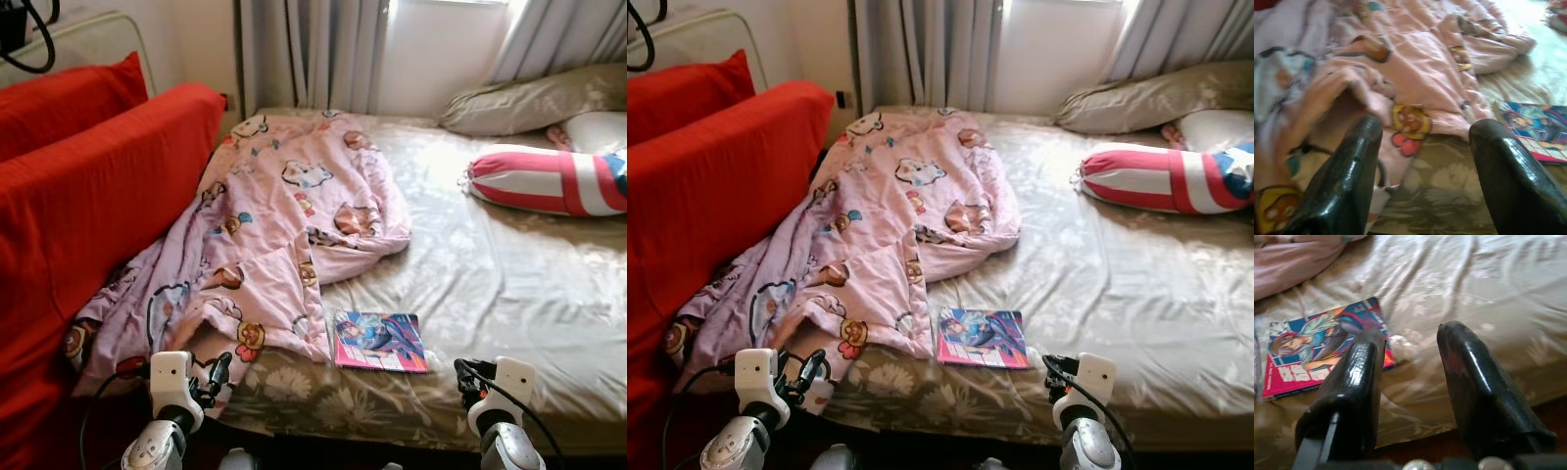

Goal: Clean up the room

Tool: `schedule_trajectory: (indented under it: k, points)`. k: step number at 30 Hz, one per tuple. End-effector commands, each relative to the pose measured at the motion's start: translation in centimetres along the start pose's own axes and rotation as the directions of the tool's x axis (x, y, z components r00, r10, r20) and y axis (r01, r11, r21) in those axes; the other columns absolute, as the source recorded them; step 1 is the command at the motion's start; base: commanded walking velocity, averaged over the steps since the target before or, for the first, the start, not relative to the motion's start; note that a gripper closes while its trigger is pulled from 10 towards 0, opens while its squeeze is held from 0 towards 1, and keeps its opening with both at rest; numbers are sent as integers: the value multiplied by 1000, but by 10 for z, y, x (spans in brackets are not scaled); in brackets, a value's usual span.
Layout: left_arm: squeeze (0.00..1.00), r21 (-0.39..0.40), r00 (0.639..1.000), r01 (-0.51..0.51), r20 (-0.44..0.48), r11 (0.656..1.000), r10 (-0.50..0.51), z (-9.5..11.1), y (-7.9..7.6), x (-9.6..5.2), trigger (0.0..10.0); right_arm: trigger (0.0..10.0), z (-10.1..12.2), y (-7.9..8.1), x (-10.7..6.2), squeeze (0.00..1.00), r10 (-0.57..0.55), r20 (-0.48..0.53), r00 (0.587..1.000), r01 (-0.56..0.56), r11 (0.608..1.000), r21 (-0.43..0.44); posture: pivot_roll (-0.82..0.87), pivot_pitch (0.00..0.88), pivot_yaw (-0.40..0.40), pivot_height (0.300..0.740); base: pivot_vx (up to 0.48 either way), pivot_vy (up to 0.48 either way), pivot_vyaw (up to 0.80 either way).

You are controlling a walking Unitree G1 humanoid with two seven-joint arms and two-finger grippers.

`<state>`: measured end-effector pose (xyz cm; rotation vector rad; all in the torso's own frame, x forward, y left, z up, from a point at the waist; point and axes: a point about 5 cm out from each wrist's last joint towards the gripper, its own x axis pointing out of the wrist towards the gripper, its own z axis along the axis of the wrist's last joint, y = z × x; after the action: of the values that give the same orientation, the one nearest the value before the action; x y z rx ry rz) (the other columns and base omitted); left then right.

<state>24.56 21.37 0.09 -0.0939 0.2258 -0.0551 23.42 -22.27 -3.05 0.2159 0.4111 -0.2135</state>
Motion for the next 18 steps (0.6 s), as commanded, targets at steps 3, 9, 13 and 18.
schedule_trajectory:
  k: [3, 9, 13, 18]
  points:
    - [0, -18, 1000, -17, -23, 1000, 17, -6, 1, -4, 10000, 10000, 6, 1, 4, 0, 4, 7, 1000, -4, 1000, -5, 122, 0, -68, 651, 0, 0, 0]
    - [0, -29, 1000, -19, -21, 999, 19, -6, 0, -5, 10000, 10000, 3, 3, 3, 0, 13, -6, 1000, -13, 1000, 8, 126, 0, -69, 651, 0, 0, 0]
    - [0, -36, 1000, -20, -16, 999, 20, -6, 0, -4, 10000, 10000, 2, 5, 3, 0, 29, -12, 999, -29, 1000, 11, 127, 0, -71, 651, 0, 0, 0]
    - [0, -35, 1000, -17, -16, 999, 16, -6, 0, -5, 10000, 10000, 0, 6, 3, 0, 27, -25, 999, -27, 1000, 6, 132, 0, -72, 651, 105, 0, 0]
